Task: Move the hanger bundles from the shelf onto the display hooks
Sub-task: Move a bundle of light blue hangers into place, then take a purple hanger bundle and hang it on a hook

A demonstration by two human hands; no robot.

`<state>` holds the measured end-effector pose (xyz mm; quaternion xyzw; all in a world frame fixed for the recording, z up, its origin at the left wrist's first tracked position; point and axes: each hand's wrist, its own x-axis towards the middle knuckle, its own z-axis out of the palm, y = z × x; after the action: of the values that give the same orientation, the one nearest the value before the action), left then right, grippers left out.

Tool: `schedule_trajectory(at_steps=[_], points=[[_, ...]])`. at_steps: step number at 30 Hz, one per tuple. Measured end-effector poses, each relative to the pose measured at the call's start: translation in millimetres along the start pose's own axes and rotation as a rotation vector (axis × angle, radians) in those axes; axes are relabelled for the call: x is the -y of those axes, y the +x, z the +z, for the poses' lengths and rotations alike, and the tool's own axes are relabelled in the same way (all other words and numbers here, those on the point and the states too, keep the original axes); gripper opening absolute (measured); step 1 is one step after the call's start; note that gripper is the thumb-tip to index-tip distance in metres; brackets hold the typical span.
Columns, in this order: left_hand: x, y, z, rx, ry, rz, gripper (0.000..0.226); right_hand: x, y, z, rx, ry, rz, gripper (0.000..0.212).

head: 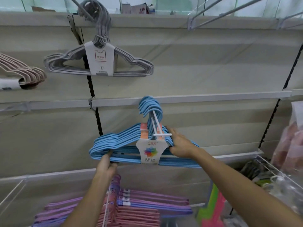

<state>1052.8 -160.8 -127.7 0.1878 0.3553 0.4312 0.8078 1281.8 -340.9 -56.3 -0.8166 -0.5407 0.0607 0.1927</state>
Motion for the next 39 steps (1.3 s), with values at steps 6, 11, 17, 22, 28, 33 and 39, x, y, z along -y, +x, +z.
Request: schedule_trajectory(at_steps=[6, 11, 17, 22, 28, 33, 39], points=[[14, -26, 10, 0.079, 0.136, -0.094, 0.029, 8, -4, 10, -0.073, -0.047, 0.049, 0.076], [23, -48, 1, 0.138, 0.29, -0.215, 0.038, 8, -22, 15, -0.175, -0.076, 0.096, 0.076], [22, -72, -25, 0.31, 0.609, -0.263, 0.033, 6, -70, -1, -0.363, 0.146, 0.079, 0.059], [32, -101, -15, 0.447, 0.94, -0.08, 0.024, 7, -113, -23, -0.513, 0.212, 0.039, 0.041], [75, -151, 30, 0.687, 1.161, 0.201, 0.019, -6, -167, -57, -0.587, 0.174, 0.028, 0.035], [133, -197, 66, 0.955, 1.269, 0.345, 0.017, -36, -236, -92, -0.66, 0.165, 0.077, 0.034], [235, -270, 102, 1.309, 1.377, 0.506, 0.014, -91, -344, -140, -0.77, 0.122, 0.163, 0.032]])
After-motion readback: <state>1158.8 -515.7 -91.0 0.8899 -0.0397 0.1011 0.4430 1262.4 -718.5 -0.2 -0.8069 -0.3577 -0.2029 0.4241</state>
